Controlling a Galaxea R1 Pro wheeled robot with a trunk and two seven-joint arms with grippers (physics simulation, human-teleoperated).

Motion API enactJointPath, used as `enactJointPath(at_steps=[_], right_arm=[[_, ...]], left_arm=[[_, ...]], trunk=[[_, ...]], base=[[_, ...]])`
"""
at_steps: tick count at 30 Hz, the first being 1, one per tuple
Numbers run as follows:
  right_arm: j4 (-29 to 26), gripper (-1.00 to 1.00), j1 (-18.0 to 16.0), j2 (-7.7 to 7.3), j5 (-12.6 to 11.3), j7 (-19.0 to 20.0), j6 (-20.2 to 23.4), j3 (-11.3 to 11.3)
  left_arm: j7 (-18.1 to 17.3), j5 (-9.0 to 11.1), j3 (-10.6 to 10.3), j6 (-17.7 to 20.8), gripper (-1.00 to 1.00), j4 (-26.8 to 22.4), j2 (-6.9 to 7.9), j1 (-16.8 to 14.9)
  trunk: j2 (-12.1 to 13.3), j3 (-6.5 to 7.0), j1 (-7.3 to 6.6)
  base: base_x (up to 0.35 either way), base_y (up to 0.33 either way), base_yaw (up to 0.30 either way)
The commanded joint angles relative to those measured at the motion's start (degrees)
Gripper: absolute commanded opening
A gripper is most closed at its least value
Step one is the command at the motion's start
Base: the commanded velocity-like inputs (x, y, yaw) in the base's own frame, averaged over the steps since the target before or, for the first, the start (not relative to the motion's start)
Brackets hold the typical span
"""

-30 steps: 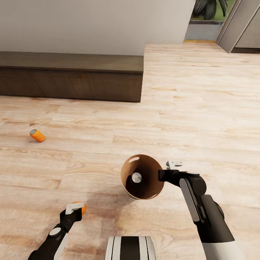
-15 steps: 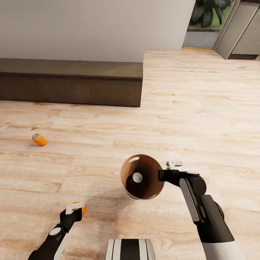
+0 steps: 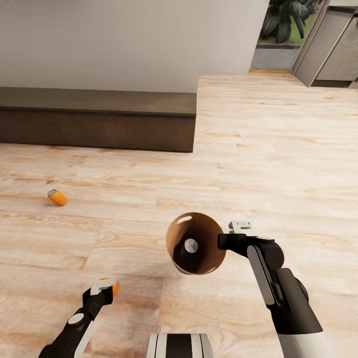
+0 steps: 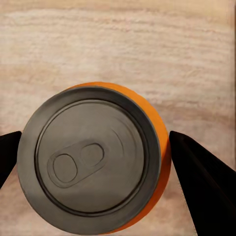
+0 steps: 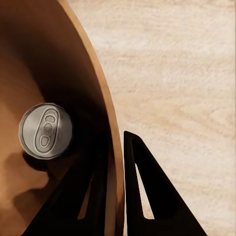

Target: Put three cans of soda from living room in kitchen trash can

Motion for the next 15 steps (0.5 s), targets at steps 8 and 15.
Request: enactJointPath(at_steps=[8,15], right_arm=[[0.00,-1.00,0.00,-0.05,-1.47,0.32,-0.05,0.04],[0.00,-1.00,0.01,-0.11,-1.47,0.33,-0.05,0.04]], left_arm=[[0.03,-0.02,0.00,0.00,-1.00,-0.02,0.00,0.01],[0.03,-0.02,0.00,0.00,-1.00,-0.02,0.00,0.02]], trunk=[[3.22,2.20,-1.77],[6.03,4.12,-3.30]], base=[[0.000,0.000,0.000],[0.000,0.000,0.000]])
